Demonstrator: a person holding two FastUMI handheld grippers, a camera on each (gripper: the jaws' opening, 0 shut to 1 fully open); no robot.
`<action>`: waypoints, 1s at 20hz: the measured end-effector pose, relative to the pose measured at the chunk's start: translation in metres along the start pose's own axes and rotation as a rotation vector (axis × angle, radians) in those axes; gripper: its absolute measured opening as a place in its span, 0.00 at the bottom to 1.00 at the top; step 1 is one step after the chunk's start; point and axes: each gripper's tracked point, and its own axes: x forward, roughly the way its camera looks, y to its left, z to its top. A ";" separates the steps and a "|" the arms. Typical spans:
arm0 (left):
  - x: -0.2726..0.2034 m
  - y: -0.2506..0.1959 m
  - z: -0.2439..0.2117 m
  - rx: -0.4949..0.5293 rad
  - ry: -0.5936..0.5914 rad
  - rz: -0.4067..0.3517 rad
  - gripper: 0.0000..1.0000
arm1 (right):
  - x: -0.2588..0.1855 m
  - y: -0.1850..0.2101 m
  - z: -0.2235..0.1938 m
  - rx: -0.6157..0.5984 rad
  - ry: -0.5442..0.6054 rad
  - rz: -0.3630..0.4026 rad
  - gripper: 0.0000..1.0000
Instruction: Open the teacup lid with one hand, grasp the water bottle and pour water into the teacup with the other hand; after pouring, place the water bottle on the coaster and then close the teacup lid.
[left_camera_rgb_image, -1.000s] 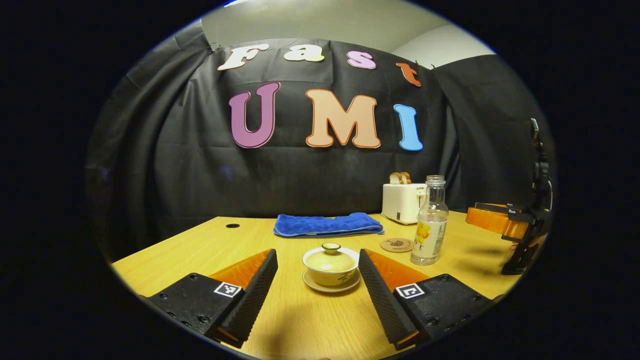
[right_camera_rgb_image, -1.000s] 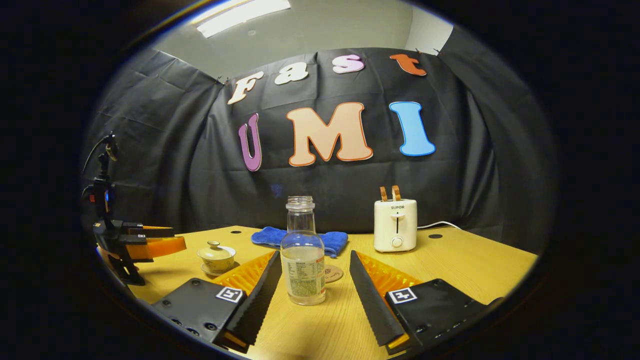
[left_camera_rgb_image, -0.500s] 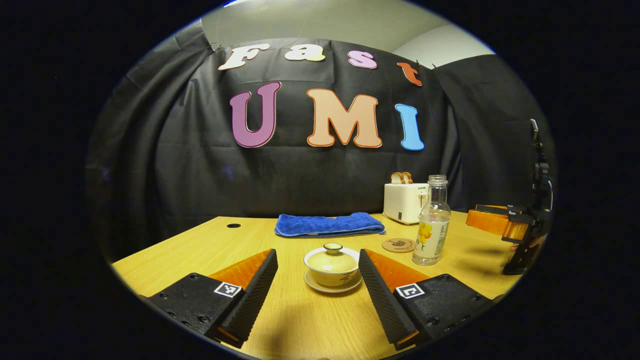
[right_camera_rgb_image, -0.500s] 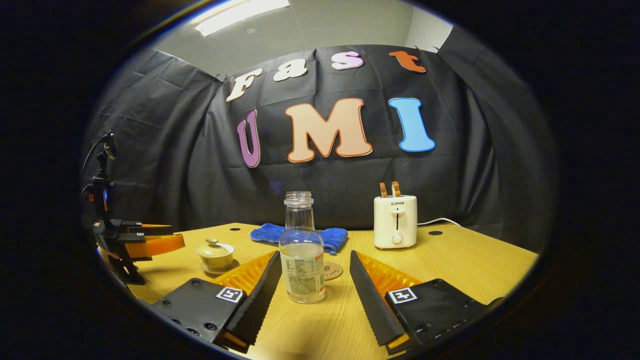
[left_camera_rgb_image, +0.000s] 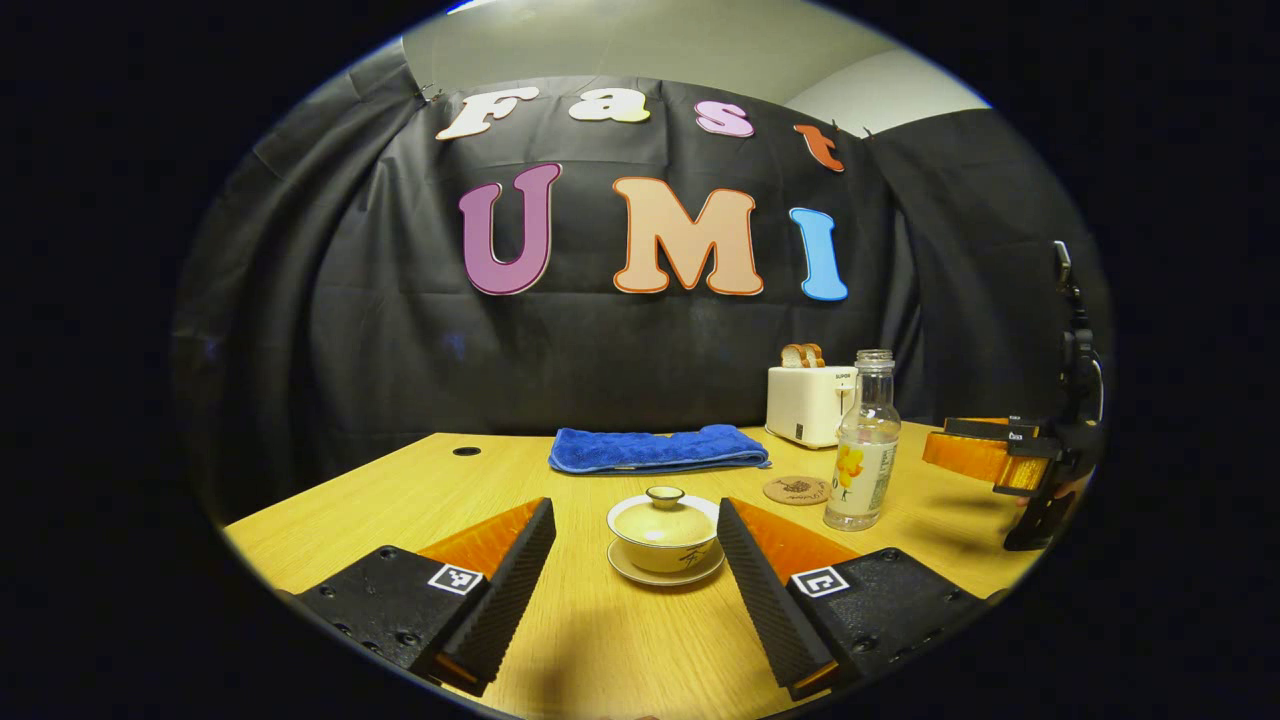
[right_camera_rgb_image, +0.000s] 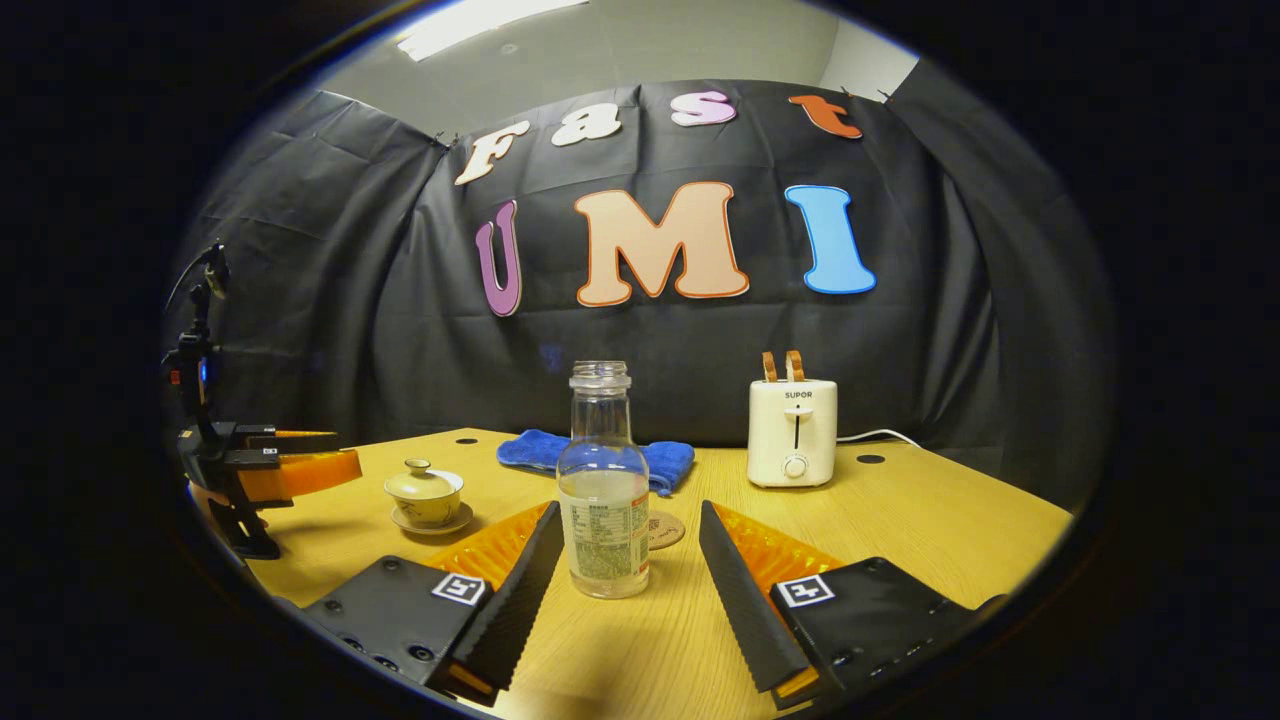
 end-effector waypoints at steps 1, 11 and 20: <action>0.000 0.000 0.001 0.001 -0.001 -0.003 0.95 | 0.000 0.000 0.000 0.000 -0.001 0.000 0.94; 0.022 -0.004 0.000 0.002 0.003 -0.062 0.95 | 0.001 -0.007 -0.001 0.001 0.002 -0.035 0.89; 0.060 -0.009 -0.010 0.019 0.050 -0.094 0.94 | 0.000 -0.007 0.000 0.000 0.001 -0.038 0.89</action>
